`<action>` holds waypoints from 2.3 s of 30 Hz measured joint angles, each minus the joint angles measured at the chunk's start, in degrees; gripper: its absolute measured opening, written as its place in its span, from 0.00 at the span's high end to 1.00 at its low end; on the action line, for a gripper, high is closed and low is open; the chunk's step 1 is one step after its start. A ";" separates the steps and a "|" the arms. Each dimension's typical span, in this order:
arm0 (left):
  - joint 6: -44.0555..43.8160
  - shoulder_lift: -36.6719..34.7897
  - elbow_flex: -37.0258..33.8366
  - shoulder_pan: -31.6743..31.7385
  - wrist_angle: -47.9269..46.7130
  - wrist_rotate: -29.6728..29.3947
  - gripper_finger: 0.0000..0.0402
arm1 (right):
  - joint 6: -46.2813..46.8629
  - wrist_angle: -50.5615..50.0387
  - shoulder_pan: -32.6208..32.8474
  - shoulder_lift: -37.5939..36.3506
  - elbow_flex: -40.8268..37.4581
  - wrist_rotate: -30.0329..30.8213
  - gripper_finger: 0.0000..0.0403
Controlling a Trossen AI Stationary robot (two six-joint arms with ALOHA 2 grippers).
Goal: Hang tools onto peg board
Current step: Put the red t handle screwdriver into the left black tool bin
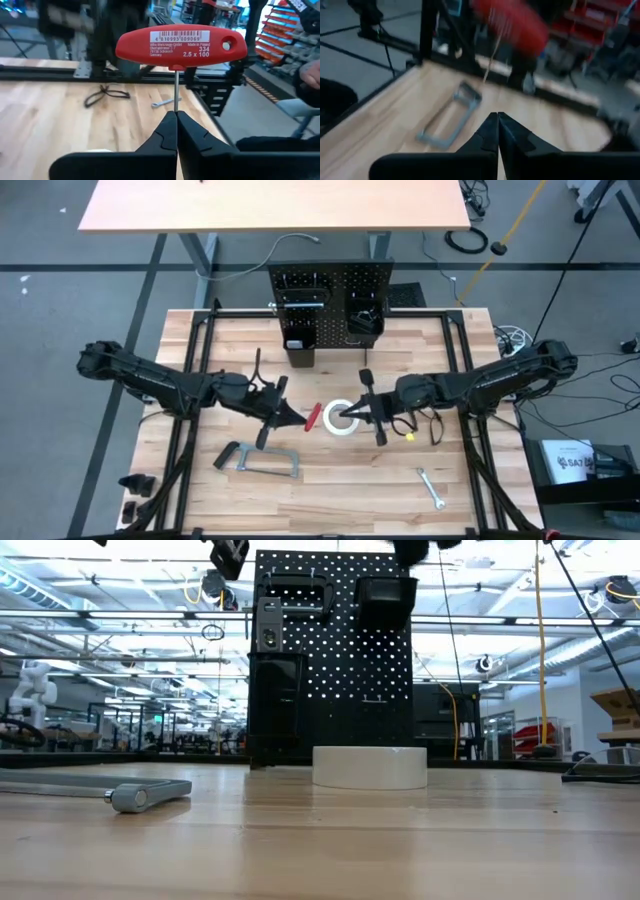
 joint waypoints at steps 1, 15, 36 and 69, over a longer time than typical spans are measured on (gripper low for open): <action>-0.53 0.00 0.00 -0.03 -0.04 0.44 1.00 | -0.74 -0.42 0.29 -0.01 1.44 0.09 1.00; -7.79 0.00 0.11 1.78 -1.09 5.08 1.00 | -4.17 -30.57 1.53 4.19 26.06 0.60 0.74; -7.78 0.02 0.11 2.23 -0.61 11.60 1.00 | -7.91 -32.24 -0.17 15.09 36.91 -2.91 0.41; -13.66 0.04 0.20 4.15 -0.81 13.58 0.96 | -11.79 -28.97 -1.16 19.12 36.91 -5.28 0.86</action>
